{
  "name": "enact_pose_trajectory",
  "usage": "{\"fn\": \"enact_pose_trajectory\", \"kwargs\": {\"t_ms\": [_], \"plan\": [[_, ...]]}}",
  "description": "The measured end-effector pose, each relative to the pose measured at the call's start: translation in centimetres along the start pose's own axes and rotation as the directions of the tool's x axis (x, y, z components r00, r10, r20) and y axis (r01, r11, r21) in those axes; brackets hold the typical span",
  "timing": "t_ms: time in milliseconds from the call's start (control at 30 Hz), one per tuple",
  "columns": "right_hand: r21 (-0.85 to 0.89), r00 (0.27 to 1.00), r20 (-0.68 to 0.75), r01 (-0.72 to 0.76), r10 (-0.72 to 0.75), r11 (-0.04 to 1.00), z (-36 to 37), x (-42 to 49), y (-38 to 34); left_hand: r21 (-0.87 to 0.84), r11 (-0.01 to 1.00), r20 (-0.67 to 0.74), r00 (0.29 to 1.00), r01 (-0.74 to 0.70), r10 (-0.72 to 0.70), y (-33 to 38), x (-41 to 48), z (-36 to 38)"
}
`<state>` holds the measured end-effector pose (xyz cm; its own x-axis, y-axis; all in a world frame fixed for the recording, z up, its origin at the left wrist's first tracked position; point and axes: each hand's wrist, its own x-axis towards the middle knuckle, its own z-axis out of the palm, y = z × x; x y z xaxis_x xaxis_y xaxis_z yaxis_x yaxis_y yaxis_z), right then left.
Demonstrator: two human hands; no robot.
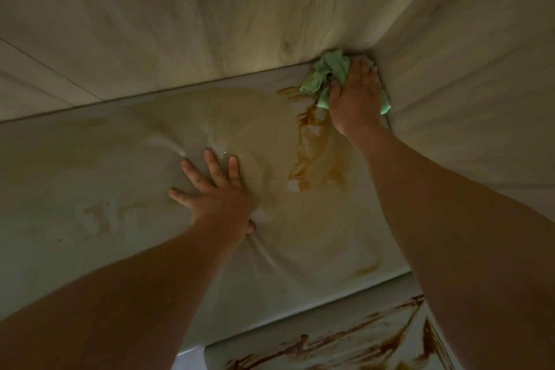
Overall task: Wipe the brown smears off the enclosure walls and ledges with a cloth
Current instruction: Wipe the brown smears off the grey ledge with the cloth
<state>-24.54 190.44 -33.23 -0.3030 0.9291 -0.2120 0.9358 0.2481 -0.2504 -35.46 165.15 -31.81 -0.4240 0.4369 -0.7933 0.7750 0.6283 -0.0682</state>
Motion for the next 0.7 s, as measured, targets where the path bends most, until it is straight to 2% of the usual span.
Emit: {"fn": "enact_pose_trajectory", "kwargs": {"t_ms": [67,100,167,233,300,333,367,400,433,467,500,533,567,633,700], "plan": [[-0.031,0.999,0.026,-0.043,0.044,0.999,0.5,-0.9,-2.6,-0.009,1.0,-0.005,1.0,0.0,0.0,-0.1,0.0,0.2],[-0.044,0.999,0.045,-0.002,0.004,0.999,0.8,-2.2,-4.4,-0.009,1.0,-0.01,1.0,-0.005,0.005,-0.1,0.1,0.2],[-0.035,0.969,0.134,0.214,-0.207,0.976,1.8,-5.6,-7.9,-0.007,1.0,-0.018,1.0,-0.012,0.011,-0.1,0.1,0.4],[-0.028,0.862,0.205,0.478,-0.463,0.878,2.8,-8.8,-10.1,-0.007,1.0,-0.023,1.0,-0.007,0.007,-0.1,0.2,0.4],[-0.052,0.754,0.245,0.638,-0.61,0.768,3.0,-9.2,-9.6,-0.012,1.0,-0.018,1.0,0.003,-0.003,-0.1,0.1,0.3],[-0.077,0.744,0.253,0.653,-0.618,0.754,2.8,-8.3,-8.3,-0.011,1.0,-0.019,1.0,0.0,0.0,-0.1,0.1,0.4],[-0.096,0.776,0.245,0.616,-0.581,0.782,2.5,-7.3,-6.7,-0.007,1.0,-0.024,1.0,-0.003,0.003,-0.1,0.1,0.4],[-0.102,0.847,0.21,0.516,-0.489,0.85,1.8,-6.3,-4.9,-0.008,1.0,-0.025,1.0,-0.006,0.005,-0.1,0.0,0.4],[-0.096,0.928,0.154,0.355,-0.339,0.93,1.2,-5.4,-2.9,-0.007,1.0,-0.027,1.0,-0.007,0.006,0.0,0.0,0.3],[-0.087,0.98,0.098,0.183,-0.175,0.979,0.5,-5.0,-1.1,-0.003,1.0,-0.028,1.0,-0.007,0.007,0.0,0.0,0.3],[-0.086,0.997,0.065,0.057,-0.051,0.995,0.3,-5.1,0.0,-0.004,1.0,-0.032,0.999,-0.005,0.005,0.0,0.1,0.3],[-0.102,0.999,0.054,0.003,0.003,0.995,0.4,-6.0,0.3,-0.011,1.0,-0.03,1.0,-0.001,0.001,-0.1,0.0,0.4],[-0.11,0.999,0.049,0.025,-0.019,0.994,1.0,-7.1,0.0,-0.021,1.0,-0.033,0.999,0.002,-0.002,-0.1,0.1,0.3],[-0.115,0.97,0.087,0.237,-0.228,0.965,2.0,-11.0,-0.2,-0.039,0.999,-0.042,0.999,-0.01,0.008,-0.2,-0.1,0.5],[-0.148,0.853,0.179,0.517,-0.491,0.843,2.2,-14.3,1.3,-0.03,0.999,-0.069,0.997,-0.026,0.024,-0.3,-0.3,0.6]]}}
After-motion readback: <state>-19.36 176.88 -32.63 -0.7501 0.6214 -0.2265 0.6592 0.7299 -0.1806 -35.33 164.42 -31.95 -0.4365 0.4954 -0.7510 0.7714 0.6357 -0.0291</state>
